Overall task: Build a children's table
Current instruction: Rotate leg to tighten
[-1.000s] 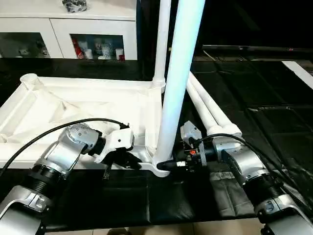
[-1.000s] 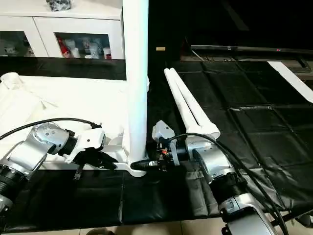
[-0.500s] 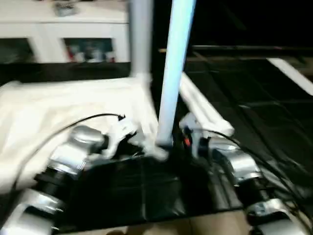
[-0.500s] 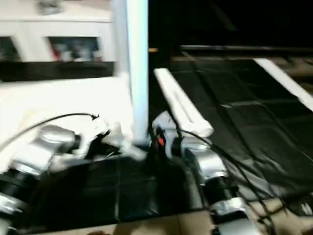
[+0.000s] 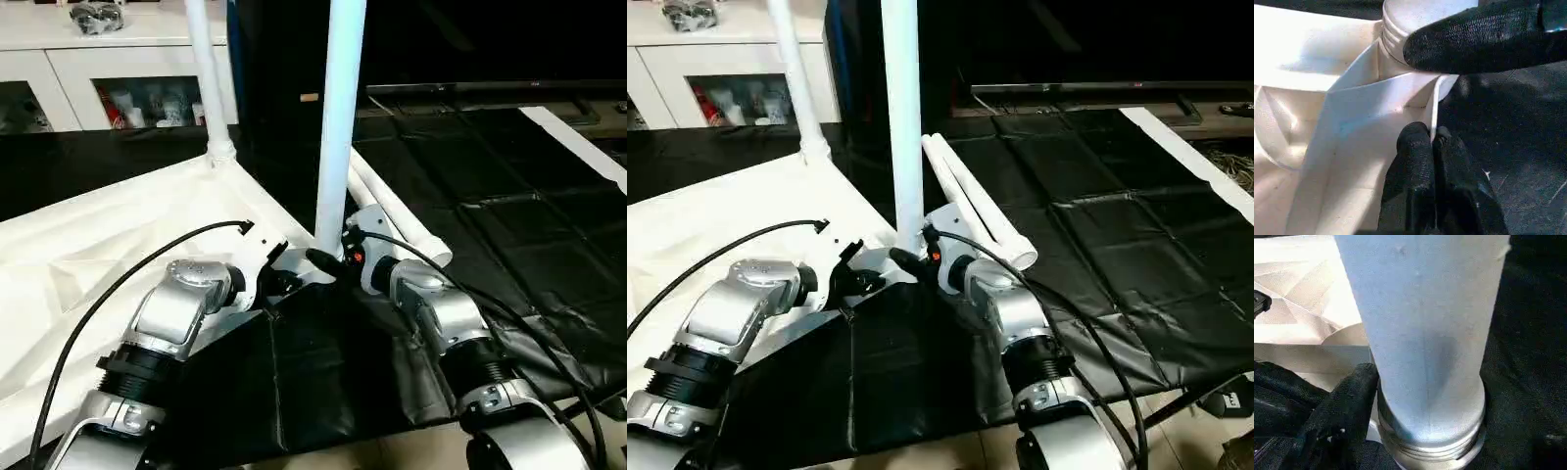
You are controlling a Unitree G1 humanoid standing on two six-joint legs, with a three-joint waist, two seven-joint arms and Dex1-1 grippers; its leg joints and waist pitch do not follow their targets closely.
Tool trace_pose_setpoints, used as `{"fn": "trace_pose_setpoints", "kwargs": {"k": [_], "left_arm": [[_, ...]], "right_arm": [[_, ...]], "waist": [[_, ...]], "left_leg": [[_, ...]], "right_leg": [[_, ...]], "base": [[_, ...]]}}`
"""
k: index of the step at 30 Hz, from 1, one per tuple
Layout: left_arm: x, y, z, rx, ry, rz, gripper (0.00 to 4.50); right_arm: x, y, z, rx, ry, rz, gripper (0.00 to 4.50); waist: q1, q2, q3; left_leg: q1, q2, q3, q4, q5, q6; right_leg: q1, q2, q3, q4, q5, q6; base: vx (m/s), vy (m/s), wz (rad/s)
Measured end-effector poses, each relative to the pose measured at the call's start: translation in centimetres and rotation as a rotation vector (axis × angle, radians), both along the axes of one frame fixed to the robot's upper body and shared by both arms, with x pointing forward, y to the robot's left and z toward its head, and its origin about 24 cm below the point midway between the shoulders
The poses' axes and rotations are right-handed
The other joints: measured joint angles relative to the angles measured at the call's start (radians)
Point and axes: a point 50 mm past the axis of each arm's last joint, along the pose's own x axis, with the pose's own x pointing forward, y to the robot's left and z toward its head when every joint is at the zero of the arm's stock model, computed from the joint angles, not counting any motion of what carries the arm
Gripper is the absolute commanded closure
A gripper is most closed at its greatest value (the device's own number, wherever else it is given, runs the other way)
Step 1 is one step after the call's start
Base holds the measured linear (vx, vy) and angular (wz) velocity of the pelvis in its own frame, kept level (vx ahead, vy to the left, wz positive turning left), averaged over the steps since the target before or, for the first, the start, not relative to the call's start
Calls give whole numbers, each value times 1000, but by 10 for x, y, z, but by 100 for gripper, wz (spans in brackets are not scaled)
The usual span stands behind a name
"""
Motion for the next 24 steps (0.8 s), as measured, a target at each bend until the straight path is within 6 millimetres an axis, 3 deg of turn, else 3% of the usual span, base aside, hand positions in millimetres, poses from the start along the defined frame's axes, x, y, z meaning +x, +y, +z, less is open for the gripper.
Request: {"fn": "trace_pose_setpoints", "kwargs": {"k": [8, 11, 20, 24], "left_arm": [[-2, 11, 3, 35, -27, -132, 450], [-4, 20, 4, 45, -36, -222, 450], [-13, 39, 8, 72, -13, -479, 450], [-14, 38, 7, 79, -5, -582, 450]], "right_arm": [[-11, -14, -1, 37, -13, 130, 24], [-19, -30, -3, 27, -17, 219, 4], [-34, -54, 4, 5, -17, 464, 4], [-38, -52, 4, -9, -18, 550, 4]], "waist": [[8, 2, 1], [21, 3, 2], [62, 6, 3], [66, 6, 3]], "left_leg": [[-3, 0, 0, -1, 0, 0], [-5, 0, -1, 0, 0, 0], [-8, 1, 0, 2, 0, 0], [-8, 1, 0, 2, 0, 0]], "right_leg": [[-2, 0, 0, 0, 0, 0], [-2, 0, -2, -1, 0, 0], [-1, 0, -1, -1, 0, 0], [-1, -1, -1, 0, 0, 0]], "base": [[0, 0, 0], [0, 0, 0], [0, 0, 0], [0, 0, 0]]}}
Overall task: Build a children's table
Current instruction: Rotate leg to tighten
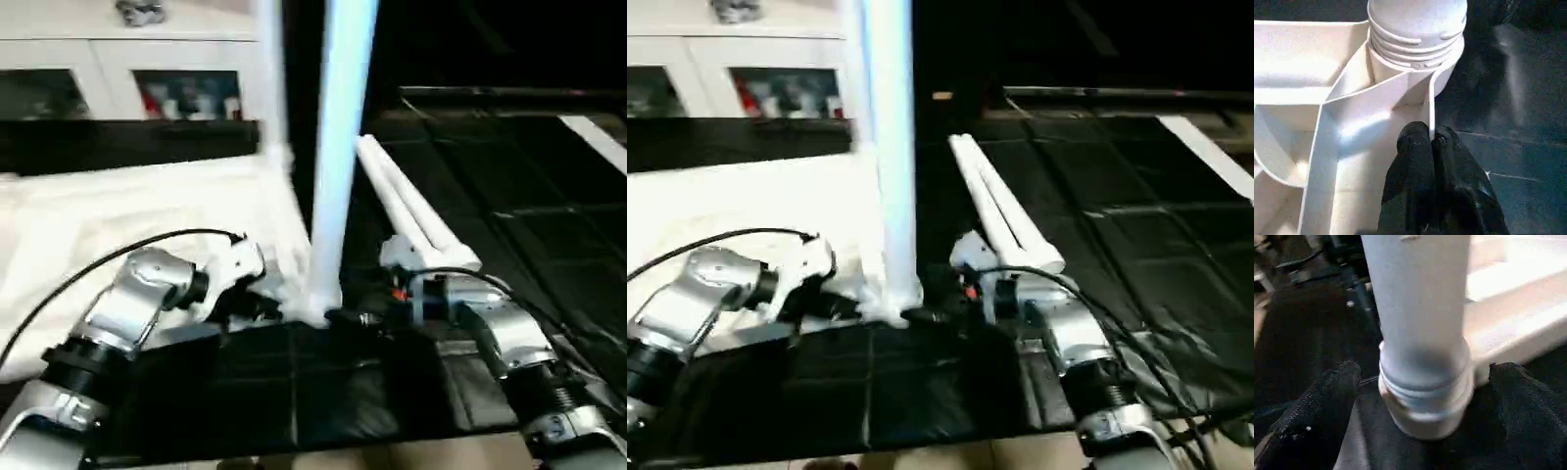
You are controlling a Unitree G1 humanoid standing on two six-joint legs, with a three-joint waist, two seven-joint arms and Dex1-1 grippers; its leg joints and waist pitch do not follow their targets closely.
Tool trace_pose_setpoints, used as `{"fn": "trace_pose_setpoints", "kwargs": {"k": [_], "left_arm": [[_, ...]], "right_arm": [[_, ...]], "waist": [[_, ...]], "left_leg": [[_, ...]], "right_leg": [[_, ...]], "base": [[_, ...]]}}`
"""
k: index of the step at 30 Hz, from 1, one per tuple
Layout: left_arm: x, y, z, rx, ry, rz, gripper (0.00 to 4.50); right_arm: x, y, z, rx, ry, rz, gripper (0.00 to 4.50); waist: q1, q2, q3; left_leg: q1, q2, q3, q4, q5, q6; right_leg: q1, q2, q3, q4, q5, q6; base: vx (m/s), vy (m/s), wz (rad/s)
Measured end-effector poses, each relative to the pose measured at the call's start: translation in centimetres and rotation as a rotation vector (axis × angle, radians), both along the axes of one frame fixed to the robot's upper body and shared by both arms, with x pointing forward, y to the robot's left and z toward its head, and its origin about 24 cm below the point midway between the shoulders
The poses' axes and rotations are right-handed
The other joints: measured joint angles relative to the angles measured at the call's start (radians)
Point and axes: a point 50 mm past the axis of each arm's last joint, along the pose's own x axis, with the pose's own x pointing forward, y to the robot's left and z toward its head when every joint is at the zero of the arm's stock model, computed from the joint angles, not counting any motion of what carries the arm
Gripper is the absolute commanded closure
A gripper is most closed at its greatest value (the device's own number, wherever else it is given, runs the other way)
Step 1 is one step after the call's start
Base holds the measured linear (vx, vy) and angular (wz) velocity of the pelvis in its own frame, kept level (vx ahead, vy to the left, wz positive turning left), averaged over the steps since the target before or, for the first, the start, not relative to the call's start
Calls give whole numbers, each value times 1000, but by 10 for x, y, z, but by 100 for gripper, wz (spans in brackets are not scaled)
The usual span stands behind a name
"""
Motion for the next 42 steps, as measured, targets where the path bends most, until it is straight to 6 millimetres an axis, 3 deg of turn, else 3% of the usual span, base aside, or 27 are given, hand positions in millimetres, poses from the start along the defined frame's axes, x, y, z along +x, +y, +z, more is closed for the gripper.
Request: {"fn": "trace_pose_setpoints", "kwargs": {"k": [7, 24, 33, 36, 40, 42], "left_arm": [[0, -7, -1, 2, 8, -97, 450], [1, -6, -2, 0, -5, -144, 450], [2, -6, -3, -1, 2, -127, 450], [5, -10, -5, -19, 9, -62, 450], [11, -11, -6, -31, 1, 84, 450], [16, -18, -8, -56, 2, 235, 450]], "right_arm": [[-6, 1, -2, -28, 19, 108, 4], [0, 10, 0, -27, 3, 141, 156], [-1, 12, -2, -19, 9, 137, 180], [2, 13, -3, -13, 3, 75, 180], [10, 20, -7, 0, 2, -97, 181], [18, 25, -9, 30, 21, -269, 181]], "waist": [[1, 0, 0], [4, 0, 0], [5, 0, 0], [3, 1, -1], [-16, 1, -1], [-32, 2, -1]], "left_leg": [[0, 0, 0, 0, 0, 0], [0, 0, 0, 0, 0, 0], [0, 1, 0, 1, 0, 0], [1, 1, 0, 2, 0, 0], [2, 0, 0, 2, 0, 0], [2, 0, 0, 3, 0, 0]], "right_leg": [[1, 0, 0, 1, 0, 0], [0, 0, 0, 1, 0, 0], [0, 0, 0, 1, 0, 0], [1, 0, 0, 2, 0, 0], [1, 0, 0, 2, 0, 0], [1, 0, 0, 3, 0, 0]], "base": [[0, 0, 0], [0, 0, 0], [0, 0, 0], [0, 0, 0], [0, 0, 0], [0, 0, 0]]}}
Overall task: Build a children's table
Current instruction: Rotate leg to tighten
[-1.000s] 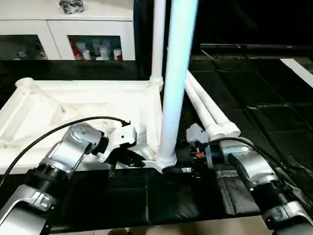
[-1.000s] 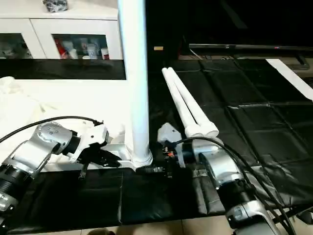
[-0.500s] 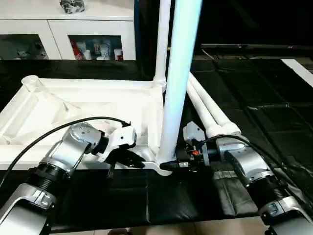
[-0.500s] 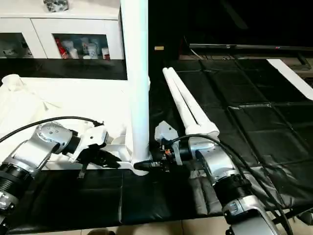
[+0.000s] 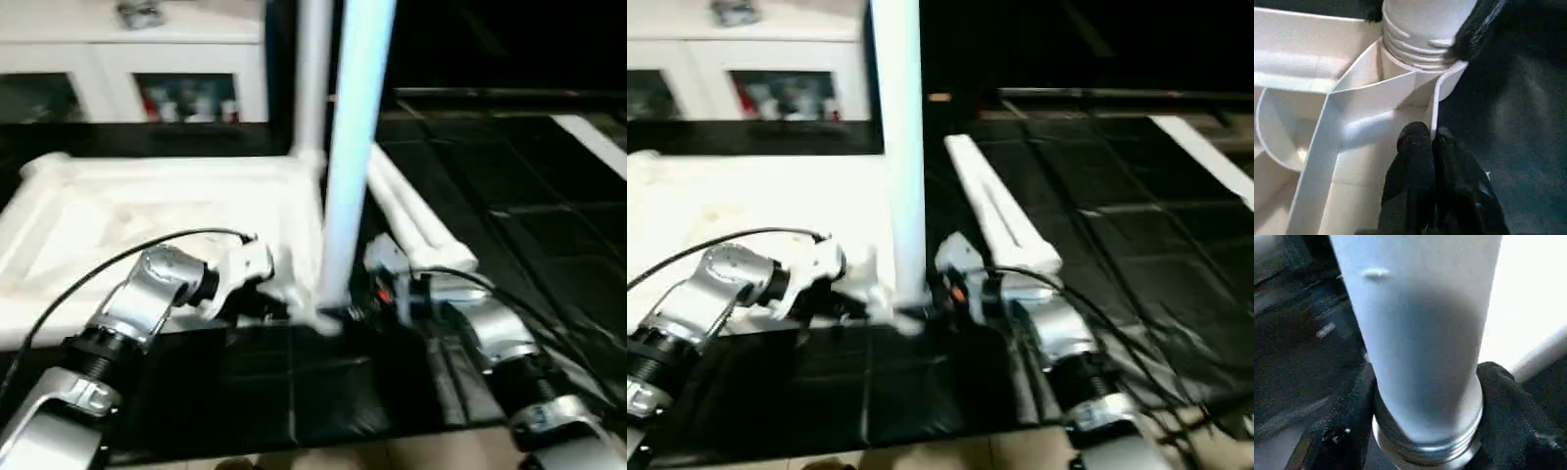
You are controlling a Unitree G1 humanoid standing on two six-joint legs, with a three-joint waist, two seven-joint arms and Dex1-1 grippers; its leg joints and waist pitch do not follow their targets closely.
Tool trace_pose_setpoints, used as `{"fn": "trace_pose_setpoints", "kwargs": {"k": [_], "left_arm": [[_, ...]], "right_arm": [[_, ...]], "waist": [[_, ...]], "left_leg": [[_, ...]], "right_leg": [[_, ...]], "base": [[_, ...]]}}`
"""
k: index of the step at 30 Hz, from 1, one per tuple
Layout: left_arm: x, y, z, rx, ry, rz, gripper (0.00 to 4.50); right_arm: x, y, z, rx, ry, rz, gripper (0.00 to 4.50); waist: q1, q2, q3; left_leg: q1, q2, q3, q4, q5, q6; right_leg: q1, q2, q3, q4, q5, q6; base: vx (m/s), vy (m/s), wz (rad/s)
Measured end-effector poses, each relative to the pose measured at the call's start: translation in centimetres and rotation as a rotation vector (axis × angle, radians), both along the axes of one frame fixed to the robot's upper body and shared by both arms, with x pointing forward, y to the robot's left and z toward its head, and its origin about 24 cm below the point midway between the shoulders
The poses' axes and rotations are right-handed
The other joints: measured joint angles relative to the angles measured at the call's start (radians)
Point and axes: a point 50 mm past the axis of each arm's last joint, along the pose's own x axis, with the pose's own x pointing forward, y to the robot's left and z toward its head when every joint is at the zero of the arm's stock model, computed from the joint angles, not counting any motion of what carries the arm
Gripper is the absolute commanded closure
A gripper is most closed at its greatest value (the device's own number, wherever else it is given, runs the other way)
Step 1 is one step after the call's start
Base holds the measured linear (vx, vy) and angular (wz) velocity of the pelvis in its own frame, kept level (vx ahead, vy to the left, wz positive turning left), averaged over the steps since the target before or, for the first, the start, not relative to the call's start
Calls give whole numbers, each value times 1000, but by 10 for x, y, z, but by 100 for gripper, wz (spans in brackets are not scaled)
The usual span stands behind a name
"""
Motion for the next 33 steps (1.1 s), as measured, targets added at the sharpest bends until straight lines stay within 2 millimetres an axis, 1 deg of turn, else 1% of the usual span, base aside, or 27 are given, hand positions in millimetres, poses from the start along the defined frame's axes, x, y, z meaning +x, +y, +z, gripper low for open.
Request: {"fn": "trace_pose_setpoints", "kwargs": {"k": [1, 4, 5, 8, 10, 13, 14, 16, 18, 19, 21, 23, 24, 26, 27, 28, 31, 33], "left_arm": [[2, -5, 0, -12, 6, 66, 450], [4, -16, 0, -35, 22, 167, 450], [6, -22, 0, -51, 26, 255, 450], [9, -35, -1, -79, 24, 375, 450], [9, -41, 0, -83, 19, 417, 450], [9, -44, 1, -81, 15, 433, 450], [9, -44, 1, -80, 13, 433, 450], [9, -43, 1, -67, 5, 429, 450], [9, -42, 1, -59, -1, 426, 450], [9, -42, 1, -53, -9, 419, 450], [9, -41, 2, -38, -27, 396, 450], [9, -41, 2, -26, -48, 374, 450], [9, -40, 3, -23, -58, 363, 450], [10, -39, 3, -23, -80, 326, 450], [10, -37, 3, -20, -84, 322, 450], [10, -35, 3, -15, -93, 314, 450], [13, -30, 4, -3, -119, 281, 450], [16, -27, 5, 5, -135, 269, 450]], "right_arm": [[4, 2, -1, 10, 10, -79, 181], [12, 5, 0, 18, 22, -191, 182], [19, 11, 1, 24, 33, -278, 182], [29, 18, 4, 7, 34, -388, 182], [33, 21, 5, -6, 27, -427, 182], [34, 23, 6, -8, 26, -449, 182], [34, 23, 6, -3, 28, -452, 147], [34, 24, 6, 14, 37, -456, 109], [33, 26, 6, 24, 36, -453, 90], [33, 27, 6, 29, 34, -453, 90], [31, 27, 4, 53, 28, -458, 68], [29, 27, 3, 65, 7, -460, 56], [28, 26, 3, 68, -2, -461, 37], [23, 19, 2, 87, -16, -449, 24], [21, 18, 1, 93, -11, -440, 24], [19, 17, 1, 105, -8, -435, 8], [10, 4, 2, 152, -14, -399, 8], [7, -2, 9, 178, -45, -374, 8]], "waist": [[-7, 0, 0], [-20, 0, 0], [-29, 0, 0], [-34, 0, 0], [-34, 0, 0], [-31, 0, 0], [-30, 0, 0], [-30, 0, 0], [-33, 0, 0], [-32, 0, 0], [-31, 0, 0], [-30, 0, 0], [-28, 0, 0], [-21, 0, 0], [-20, 0, 0], [-19, 1, 1], [-4, 2, 2], [0, 3, 2]], "left_leg": [[0, 0, 0, 0, 0, 0], [0, 0, 0, 0, 0, 0], [0, 0, 0, -1, 0, 0], [-2, 0, 0, -1, 0, 0], [-3, 0, 0, -2, 0, 0], [-3, 0, 0, -2, -1, 1], [-3, 0, 0, -2, -1, 1], [-3, 0, 0, -2, -1, 1], [-3, 0, 0, -2, -1, 1], [-3, 0, 0, -2, -1, 1], [-3, 0, 0, -3, 0, 1], [-3, 0, 0, -2, 0, 1], [-4, 0, 0, -2, 0, 1], [-5, 0, 0, -3, 0, 1], [-4, 0, 0, -3, 0, 1], [-5, 0, 0, -3, 0, 1], [-5, 0, 0, -3, 0, 1], [-5, 0, 0, -3, 0, 1]], "right_leg": [[0, 0, 0, 0, 0, 0], [-1, 0, 0, 0, 0, 0], [-2, 0, 0, 0, 2, -3], [-3, 1, 0, -1, 2, -2], [-3, 1, -1, -2, 1, -2], [-3, 1, -1, -4, 1, -1], [-4, 1, -1, -4, 1, -1], [-4, 1, -1, -3, 1, -1], [-4, 1, -1, -3, 1, -1], [-4, 1, -1, -3, 1, -1], [-4, 1, -1, -3, 1, -1], [-4, 1, -1, -3, 1, -1], [-4, 1, -1, -3, 1, -1], [-4, 1, -1, -3, 0, 0], [-4, 1, -1, -3, 0, 0], [-4, 1, -1, -3, 0, 0], [-4, 1, -1, -3, 0, 0], [-4, 1, -1, -4, 0, 0]], "base": [[0, 0, 0], [0, 0, 0], [0, 0, 0], [0, 0, 0], [0, 0, 0], [0, 0, 0], [0, 0, 0], [0, 0, 0], [0, 0, 0], [0, 0, 0], [0, 0, 0], [0, 0, 0], [0, 0, 0], [0, 0, 0], [0, 0, 0], [0, 0, 0], [0, 0, 0], [0, 0, 0]]}}
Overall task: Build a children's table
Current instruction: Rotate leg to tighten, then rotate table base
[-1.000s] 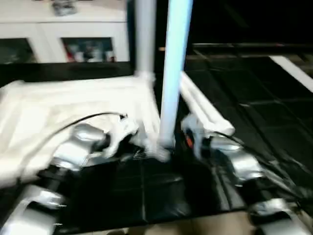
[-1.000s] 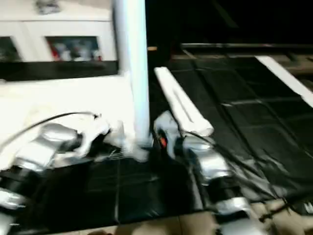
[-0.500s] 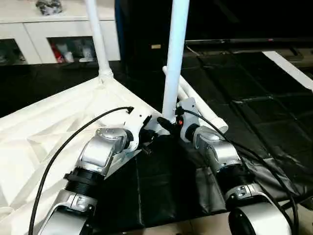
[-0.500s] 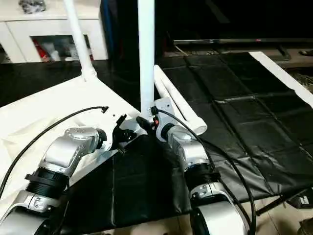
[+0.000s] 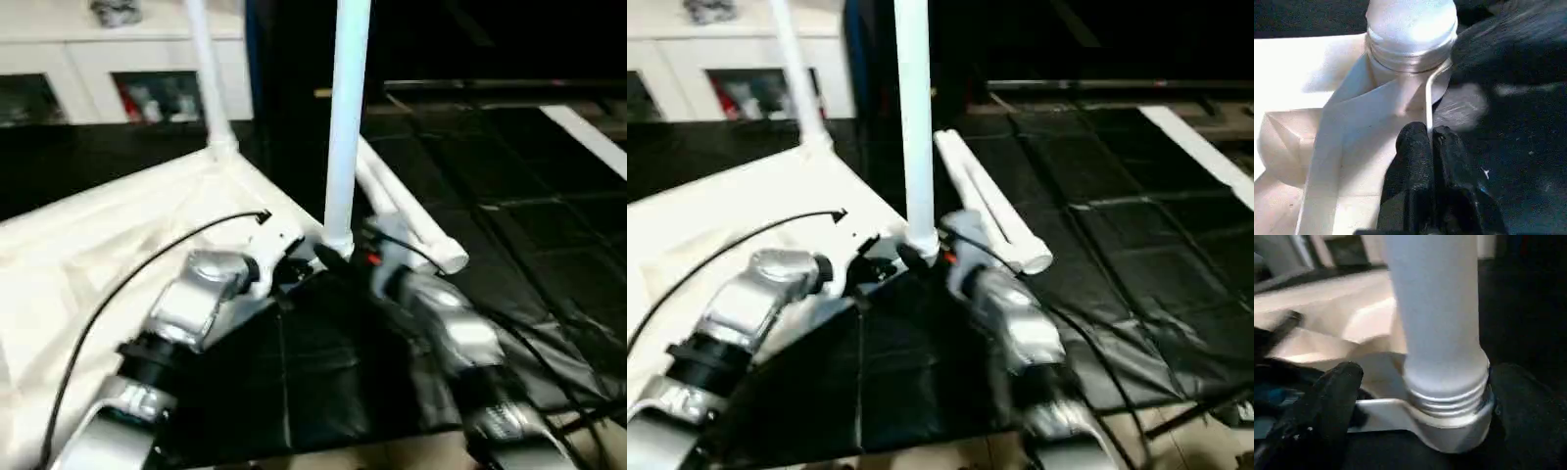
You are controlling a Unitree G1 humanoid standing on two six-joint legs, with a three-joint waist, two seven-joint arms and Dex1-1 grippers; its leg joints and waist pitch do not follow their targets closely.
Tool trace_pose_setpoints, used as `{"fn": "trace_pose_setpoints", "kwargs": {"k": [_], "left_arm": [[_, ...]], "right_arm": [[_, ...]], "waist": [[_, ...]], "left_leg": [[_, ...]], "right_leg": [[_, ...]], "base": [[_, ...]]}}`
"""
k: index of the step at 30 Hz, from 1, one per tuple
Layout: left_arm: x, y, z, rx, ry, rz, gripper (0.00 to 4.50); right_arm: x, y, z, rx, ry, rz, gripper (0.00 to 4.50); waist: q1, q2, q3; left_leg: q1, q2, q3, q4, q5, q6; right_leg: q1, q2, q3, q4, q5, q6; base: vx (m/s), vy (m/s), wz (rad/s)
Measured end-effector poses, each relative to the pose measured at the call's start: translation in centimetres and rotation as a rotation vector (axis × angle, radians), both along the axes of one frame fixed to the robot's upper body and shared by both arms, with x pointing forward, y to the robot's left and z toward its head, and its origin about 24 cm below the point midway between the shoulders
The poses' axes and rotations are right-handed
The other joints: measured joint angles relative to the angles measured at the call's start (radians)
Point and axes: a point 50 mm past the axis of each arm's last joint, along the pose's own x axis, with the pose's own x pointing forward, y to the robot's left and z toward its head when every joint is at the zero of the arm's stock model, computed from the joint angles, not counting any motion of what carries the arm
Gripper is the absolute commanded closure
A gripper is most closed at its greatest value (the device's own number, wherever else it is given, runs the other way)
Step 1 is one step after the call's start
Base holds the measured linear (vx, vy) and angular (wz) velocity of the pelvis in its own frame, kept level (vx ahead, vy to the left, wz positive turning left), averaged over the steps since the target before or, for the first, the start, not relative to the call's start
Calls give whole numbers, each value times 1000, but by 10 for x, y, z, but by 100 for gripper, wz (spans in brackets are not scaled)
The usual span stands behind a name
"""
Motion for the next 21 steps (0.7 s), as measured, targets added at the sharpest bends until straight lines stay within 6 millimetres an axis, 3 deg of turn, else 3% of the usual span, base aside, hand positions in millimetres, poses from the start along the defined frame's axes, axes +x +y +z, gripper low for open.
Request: {"fn": "trace_pose_setpoints", "kwargs": {"k": [1, 3, 6, 10, 15, 19, 21], "left_arm": [[1, 1, 0, 1, -5, -1, 423], [1, -1, 1, -23, 0, -7, 423], [2, -2, 14, -105, -31, -19, 389], [5, 4, 28, -153, -64, -4, 386], [10, 46, 34, -97, -64, 133, 386], [12, 83, 46, -50, -109, 264, 386], [11, 112, 54, 6, -126, 358, 424]], "right_arm": [[0, 0, 3, 9, -15, 5, 3], [-4, -3, 10, 13, -36, 17, 3], [-10, -8, 11, 4, -37, 37, 0], [-15, -12, 7, 0, -28, 38, 0], [-20, -16, 12, -4, -41, 95, 0], [-24, -11, 15, -24, -40, 170, 0], [-29, -4, 13, -52, -35, 244, 0]], "waist": [[0, 0, 0], [4, 0, 0], [7, -1, -1], [1, -1, -1], [-6, -1, -1], [2, -2, -1], [1, -2, -1]], "left_leg": [[0, 0, 0, 0, 0, 0], [0, 0, 0, 0, 0, 0], [0, 0, 0, 0, 0, 0], [2, 0, 0, 0, 0, 0], [3, 0, 0, -1, 0, 0], [2, 0, 0, 0, 0, 0], [1, 0, 0, -1, 0, 0]], "right_leg": [[0, 0, 0, 0, 0, 0], [0, 0, 0, 0, 0, 0], [1, 0, 0, -1, 0, 1], [1, 0, 0, 0, 0, 1], [1, 0, 0, 1, -3, 6], [1, 0, 0, 0, -3, 6], [1, 0, 0, 0, -1, 3]], "base": [[0, 0, 0], [0, 0, 0], [0, 0, 0], [0, 0, 0], [0, 0, 0], [0, 0, 0], [0, 0, 0]]}}
